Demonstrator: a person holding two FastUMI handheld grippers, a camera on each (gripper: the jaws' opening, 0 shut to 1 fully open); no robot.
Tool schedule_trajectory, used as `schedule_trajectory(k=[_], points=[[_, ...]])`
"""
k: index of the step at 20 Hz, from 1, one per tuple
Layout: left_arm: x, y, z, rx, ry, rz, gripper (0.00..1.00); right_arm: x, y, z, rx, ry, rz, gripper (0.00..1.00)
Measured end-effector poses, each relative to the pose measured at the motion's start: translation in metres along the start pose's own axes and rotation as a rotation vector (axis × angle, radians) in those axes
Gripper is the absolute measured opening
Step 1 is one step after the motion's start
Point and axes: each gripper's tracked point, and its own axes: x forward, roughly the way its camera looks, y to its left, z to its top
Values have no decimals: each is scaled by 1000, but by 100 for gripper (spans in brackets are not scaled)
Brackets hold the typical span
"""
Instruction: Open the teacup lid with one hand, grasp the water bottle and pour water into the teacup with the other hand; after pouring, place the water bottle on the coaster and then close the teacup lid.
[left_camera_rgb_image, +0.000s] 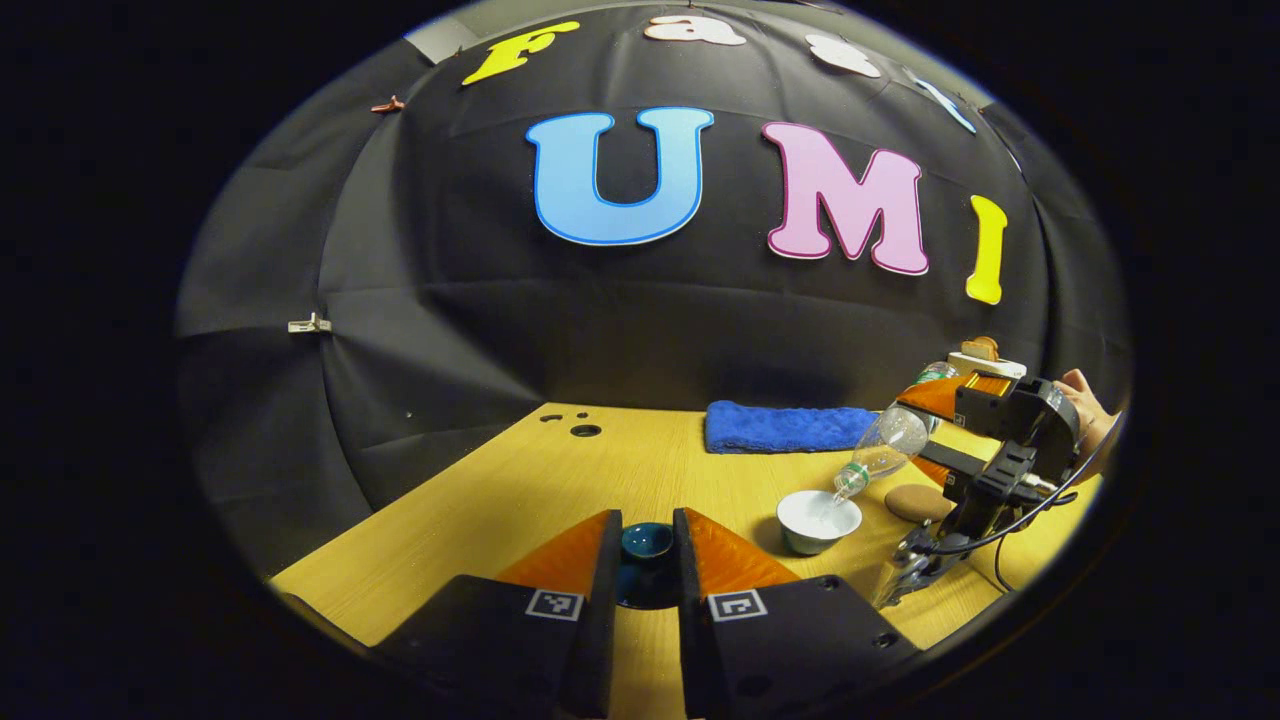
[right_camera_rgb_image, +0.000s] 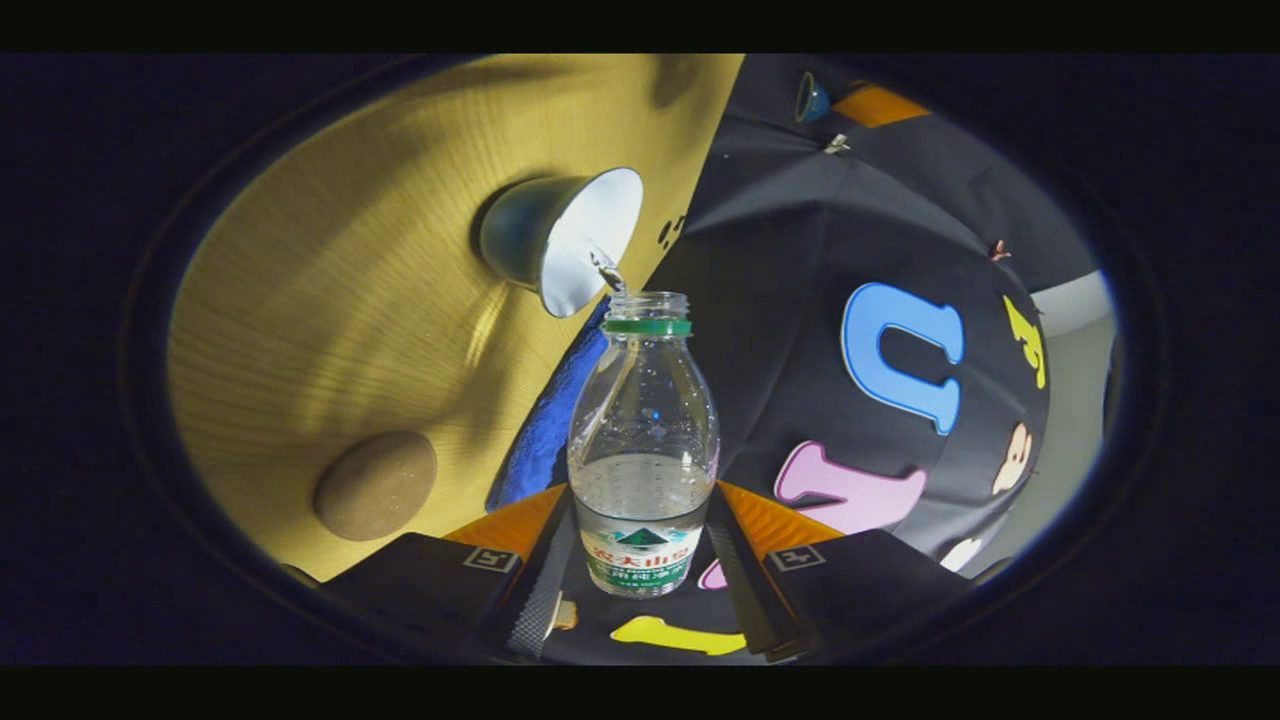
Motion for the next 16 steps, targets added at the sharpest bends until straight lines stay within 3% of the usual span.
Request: schedule_trajectory(k=[3,4,11,14,15,16], points=[[-2,2,-4,-1,5,-7,34,-1,-1,-1,-50,-18,-17,75],[-5,3,-5,-1,4,-6,31,-1,-2,0,-64,-25,-19,75],[-9,5,-5,-26,-9,-3,34,6,-26,7,-192,-82,-88,75],[-11,5,-5,-41,-10,1,31,8,-32,9,-238,-104,-108,77],[-11,5,-6,-42,-11,3,34,8,-35,12,-256,-113,-120,75],[-11,5,-7,-41,-10,4,31,8,-38,14,-272,-124,-134,74]])
